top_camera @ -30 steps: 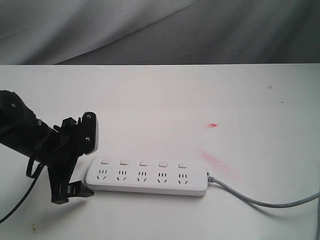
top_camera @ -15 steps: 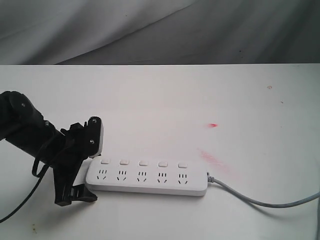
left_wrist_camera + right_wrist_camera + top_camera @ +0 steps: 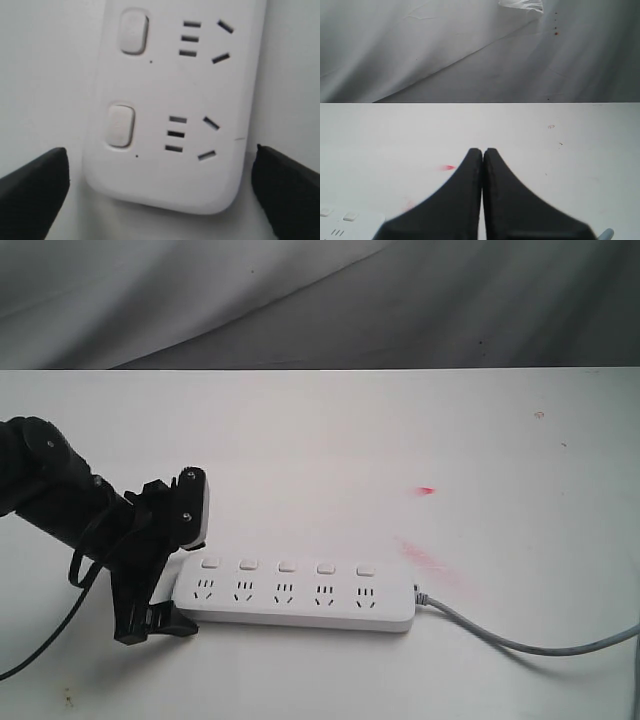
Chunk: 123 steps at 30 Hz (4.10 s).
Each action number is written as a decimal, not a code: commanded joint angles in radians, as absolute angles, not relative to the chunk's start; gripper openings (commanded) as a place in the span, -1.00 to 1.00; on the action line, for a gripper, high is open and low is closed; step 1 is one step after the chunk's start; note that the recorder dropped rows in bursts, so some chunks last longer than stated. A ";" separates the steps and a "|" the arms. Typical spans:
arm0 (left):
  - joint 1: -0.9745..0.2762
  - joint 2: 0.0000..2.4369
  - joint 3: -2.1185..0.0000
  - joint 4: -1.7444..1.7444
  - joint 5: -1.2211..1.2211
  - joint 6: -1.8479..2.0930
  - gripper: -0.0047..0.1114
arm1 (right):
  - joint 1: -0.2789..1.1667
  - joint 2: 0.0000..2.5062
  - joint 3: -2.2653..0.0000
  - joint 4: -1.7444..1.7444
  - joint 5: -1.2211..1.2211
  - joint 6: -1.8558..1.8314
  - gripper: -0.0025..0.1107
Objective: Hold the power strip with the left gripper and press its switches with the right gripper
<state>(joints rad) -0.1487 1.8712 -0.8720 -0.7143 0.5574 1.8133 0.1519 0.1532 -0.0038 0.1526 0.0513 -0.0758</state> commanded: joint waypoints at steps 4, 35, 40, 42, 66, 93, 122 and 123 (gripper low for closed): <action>-0.087 1.874 -0.878 -0.744 0.608 1.822 0.58 | 0.150 0.145 0.000 0.141 0.042 -0.074 -0.96; -0.080 1.911 -0.878 -0.855 0.652 1.945 0.51 | 0.150 0.145 0.000 0.141 0.042 -0.074 -0.96; -0.080 1.911 -0.878 -0.855 0.625 1.945 0.15 | 0.150 0.145 0.000 0.141 0.042 -0.074 -0.96; -0.080 1.911 -0.878 -0.855 0.625 1.945 0.11 | 0.150 0.145 0.000 0.141 0.042 -0.074 -0.96; -0.080 1.911 -0.878 -0.855 0.625 1.945 0.11 | 0.150 0.145 0.000 0.141 0.042 -0.074 -0.96; -0.080 1.911 -0.878 -0.855 0.625 1.945 0.11 | 0.150 0.148 -0.062 0.141 0.148 -0.074 -0.96; -0.080 1.911 -0.878 -0.855 0.629 1.945 0.11 | 0.467 1.171 -0.816 0.110 0.509 -0.070 -0.96; -0.080 1.911 -0.878 -0.855 0.629 1.945 0.11 | 0.478 1.193 -0.816 0.128 0.504 -0.070 -0.96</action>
<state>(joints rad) -0.0822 1.9090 -0.8736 -0.8420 0.6415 1.9422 0.4452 1.1306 -0.8072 0.0884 0.5257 -0.0758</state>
